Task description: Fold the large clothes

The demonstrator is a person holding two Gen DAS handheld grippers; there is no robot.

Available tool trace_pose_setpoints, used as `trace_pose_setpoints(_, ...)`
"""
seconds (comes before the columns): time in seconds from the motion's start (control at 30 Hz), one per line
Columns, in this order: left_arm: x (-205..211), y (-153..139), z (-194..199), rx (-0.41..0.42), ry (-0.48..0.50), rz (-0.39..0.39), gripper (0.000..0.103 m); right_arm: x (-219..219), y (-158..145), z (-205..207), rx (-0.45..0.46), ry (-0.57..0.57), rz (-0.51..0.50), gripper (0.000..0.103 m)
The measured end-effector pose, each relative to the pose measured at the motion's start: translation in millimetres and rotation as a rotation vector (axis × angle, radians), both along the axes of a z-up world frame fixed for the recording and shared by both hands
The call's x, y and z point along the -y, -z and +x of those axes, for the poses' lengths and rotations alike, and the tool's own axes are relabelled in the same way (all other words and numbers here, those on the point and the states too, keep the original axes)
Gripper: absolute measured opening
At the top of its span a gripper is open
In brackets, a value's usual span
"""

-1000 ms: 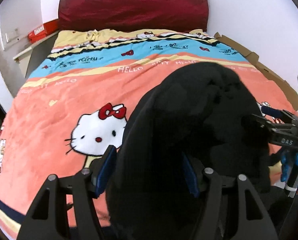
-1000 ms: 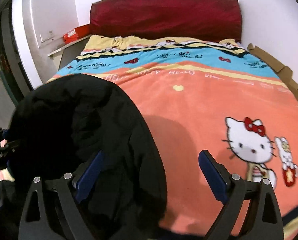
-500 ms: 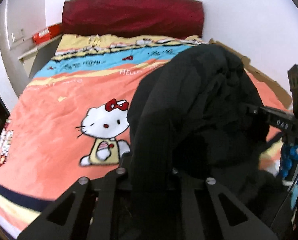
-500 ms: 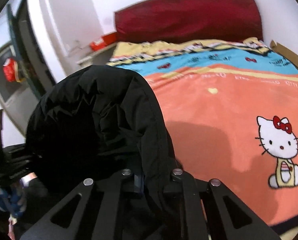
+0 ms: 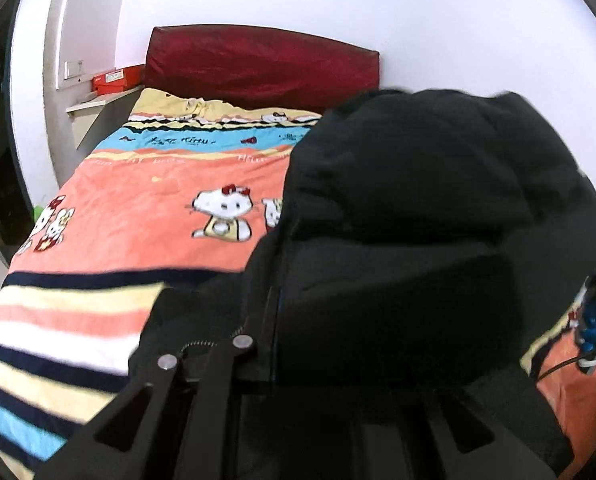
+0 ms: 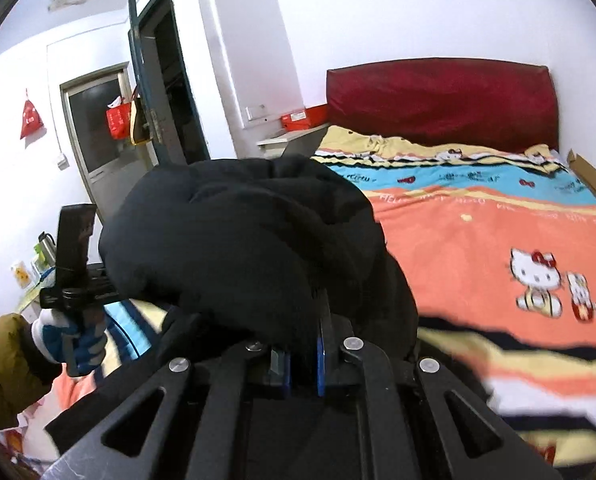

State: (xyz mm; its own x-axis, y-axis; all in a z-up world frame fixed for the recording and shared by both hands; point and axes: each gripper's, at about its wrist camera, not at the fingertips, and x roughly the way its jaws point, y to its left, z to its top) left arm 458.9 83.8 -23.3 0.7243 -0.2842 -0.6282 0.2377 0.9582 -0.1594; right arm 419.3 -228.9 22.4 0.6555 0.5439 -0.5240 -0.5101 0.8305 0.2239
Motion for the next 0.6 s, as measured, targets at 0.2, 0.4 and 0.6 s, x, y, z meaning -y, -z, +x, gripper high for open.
trace_pose_setpoints(0.2, 11, 11, -58, -0.024, 0.027, 0.052, 0.009, -1, 11, -65, -0.043, 0.056, -0.039, 0.009)
trace_pose_setpoints(0.4, 18, 45, -91, -0.028, 0.049, 0.118, 0.009, -2, 56, -106, -0.114, 0.085, -0.073, 0.01)
trace_pose_setpoints(0.6, 33, 98, -102, 0.004, 0.058, 0.215, 0.012, -3, 132, -102, -0.212, 0.106, -0.15, 0.01)
